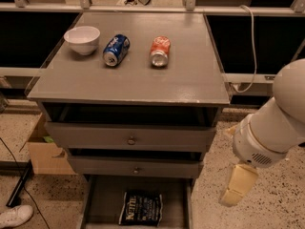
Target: Pick blue chip bag from bottom drawer and place on counter
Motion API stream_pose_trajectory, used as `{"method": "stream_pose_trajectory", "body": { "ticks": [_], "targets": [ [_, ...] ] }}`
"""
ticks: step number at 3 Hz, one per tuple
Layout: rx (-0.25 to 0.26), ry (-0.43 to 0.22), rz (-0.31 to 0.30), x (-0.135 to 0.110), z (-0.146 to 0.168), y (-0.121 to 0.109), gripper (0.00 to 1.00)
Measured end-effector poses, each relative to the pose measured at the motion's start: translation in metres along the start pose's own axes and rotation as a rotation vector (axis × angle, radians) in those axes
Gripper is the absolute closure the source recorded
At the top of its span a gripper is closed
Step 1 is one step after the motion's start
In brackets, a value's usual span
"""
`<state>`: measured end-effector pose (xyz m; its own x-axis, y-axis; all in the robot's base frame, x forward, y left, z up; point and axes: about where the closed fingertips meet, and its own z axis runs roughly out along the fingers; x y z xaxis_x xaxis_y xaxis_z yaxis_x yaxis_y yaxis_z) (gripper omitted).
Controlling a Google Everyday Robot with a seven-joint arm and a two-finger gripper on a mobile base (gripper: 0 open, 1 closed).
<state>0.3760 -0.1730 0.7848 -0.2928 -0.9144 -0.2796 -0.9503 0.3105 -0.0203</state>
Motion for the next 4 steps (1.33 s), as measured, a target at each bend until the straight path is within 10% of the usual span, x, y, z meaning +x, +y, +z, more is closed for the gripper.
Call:
{"method": "stream_pose_trajectory", "body": {
  "ticks": [4],
  "targets": [
    [-0.120, -0.086, 0.043, 0.005, 0.097, 0.057, 0.00]
  ]
}}
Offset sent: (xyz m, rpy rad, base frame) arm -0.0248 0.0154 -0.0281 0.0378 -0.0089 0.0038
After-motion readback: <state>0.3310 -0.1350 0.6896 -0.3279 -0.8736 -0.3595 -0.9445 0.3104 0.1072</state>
